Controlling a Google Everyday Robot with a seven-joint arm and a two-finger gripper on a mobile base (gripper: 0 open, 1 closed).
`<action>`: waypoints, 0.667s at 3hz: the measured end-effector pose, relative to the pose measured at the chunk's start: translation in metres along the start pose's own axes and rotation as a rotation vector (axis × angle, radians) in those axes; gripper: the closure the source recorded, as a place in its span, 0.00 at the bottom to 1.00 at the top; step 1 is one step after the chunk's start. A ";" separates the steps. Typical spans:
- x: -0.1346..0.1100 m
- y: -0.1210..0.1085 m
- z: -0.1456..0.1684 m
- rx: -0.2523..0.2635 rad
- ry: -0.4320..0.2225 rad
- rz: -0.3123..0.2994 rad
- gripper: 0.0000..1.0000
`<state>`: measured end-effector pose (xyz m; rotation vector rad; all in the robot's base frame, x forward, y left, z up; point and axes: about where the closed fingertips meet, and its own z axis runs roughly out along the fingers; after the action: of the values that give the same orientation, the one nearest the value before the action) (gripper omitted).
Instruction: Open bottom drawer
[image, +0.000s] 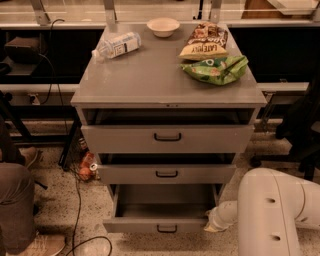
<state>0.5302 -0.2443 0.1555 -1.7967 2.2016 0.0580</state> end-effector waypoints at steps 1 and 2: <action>0.007 0.022 -0.002 -0.012 -0.003 0.036 1.00; 0.005 0.022 -0.005 -0.012 -0.003 0.036 1.00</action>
Offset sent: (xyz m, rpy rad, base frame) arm -0.1536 -0.0193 -0.0152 0.0997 0.1009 -0.1837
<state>0.5073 -0.2455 0.1556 -1.7628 2.2361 0.0811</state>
